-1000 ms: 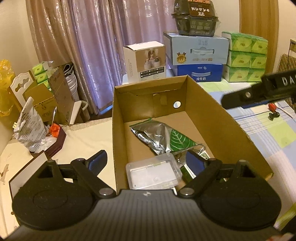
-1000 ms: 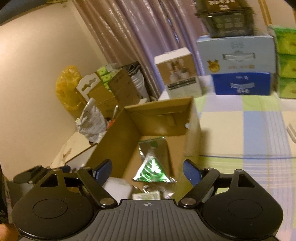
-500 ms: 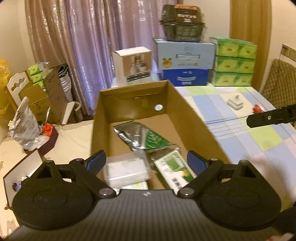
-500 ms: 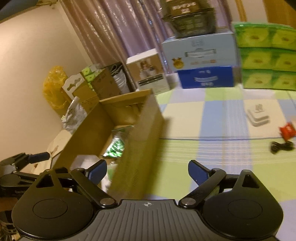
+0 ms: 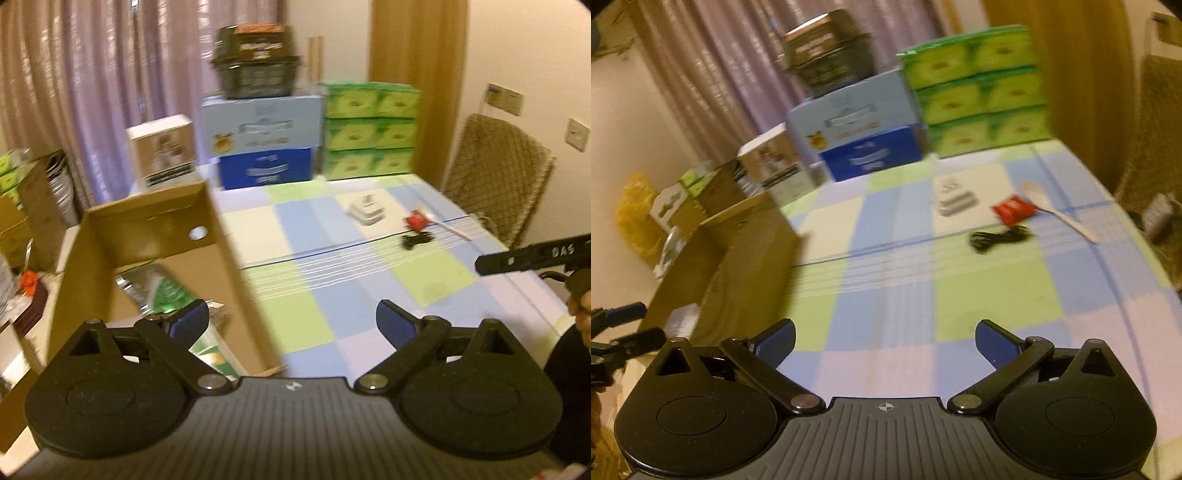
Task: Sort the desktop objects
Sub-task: 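Return both tools to the table toward the black cable and white spoon, then grasp the black cable with the left tool while the right tool grasps the white spoon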
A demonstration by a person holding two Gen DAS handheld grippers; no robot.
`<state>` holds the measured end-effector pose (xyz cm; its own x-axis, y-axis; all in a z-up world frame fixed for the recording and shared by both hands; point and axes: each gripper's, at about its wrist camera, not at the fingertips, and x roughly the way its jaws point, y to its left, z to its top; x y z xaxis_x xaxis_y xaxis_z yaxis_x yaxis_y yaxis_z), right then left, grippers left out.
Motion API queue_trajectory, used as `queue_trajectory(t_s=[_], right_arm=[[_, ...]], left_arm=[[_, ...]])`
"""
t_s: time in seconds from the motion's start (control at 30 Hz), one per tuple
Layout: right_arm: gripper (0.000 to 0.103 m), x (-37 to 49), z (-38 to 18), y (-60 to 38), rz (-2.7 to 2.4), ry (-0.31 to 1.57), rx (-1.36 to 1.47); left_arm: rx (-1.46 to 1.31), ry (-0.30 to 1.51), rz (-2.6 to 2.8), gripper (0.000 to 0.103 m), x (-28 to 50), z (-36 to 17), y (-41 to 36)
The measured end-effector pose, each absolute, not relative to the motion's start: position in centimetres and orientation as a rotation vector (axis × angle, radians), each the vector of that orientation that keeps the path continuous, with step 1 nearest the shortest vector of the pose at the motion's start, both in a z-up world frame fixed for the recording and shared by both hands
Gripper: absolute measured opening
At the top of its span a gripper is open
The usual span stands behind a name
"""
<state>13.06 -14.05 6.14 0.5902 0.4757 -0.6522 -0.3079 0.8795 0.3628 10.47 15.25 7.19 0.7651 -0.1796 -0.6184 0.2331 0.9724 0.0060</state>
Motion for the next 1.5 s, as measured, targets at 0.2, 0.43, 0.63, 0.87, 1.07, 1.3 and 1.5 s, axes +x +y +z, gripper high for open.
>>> queue_trajectory(t_s=[0.2,0.43,0.63,0.87,1.07,1.3,1.5], right_arm=[[0.101,11.9,6.7,-17.4,0.409,0.808,0.232],[0.101,11.4,7.7,-19.6,0.392,0.776,0.215],[0.101,12.2,7.4,-21.0,0.375,0.765,0.196],[0.101,13.7,6.7,-23.4,0.332,0.762,0.163],[0.101,15.4,6.5,-25.0,0.319,0.758,0.047],[0.101,20.1,5.0,-26.4,0.342,0.797,-0.078],[0.095,24.8,2.5,-26.1,0.428,0.838,-0.207]], left_arm=[[0.107,0.642,-0.296,0.096,10.8,8.0,11.3],[0.101,0.643,-0.346,0.096,11.4,8.3,8.7],[0.128,0.647,-0.396,0.096,12.4,8.3,5.9],[0.187,0.676,-0.451,0.096,15.2,7.3,2.7],[0.29,0.676,-0.517,0.096,17.9,6.3,-0.7],[0.432,0.683,-0.563,0.096,23.0,3.7,-4.4],[0.479,0.733,-0.632,0.095,27.7,1.2,-6.8]])
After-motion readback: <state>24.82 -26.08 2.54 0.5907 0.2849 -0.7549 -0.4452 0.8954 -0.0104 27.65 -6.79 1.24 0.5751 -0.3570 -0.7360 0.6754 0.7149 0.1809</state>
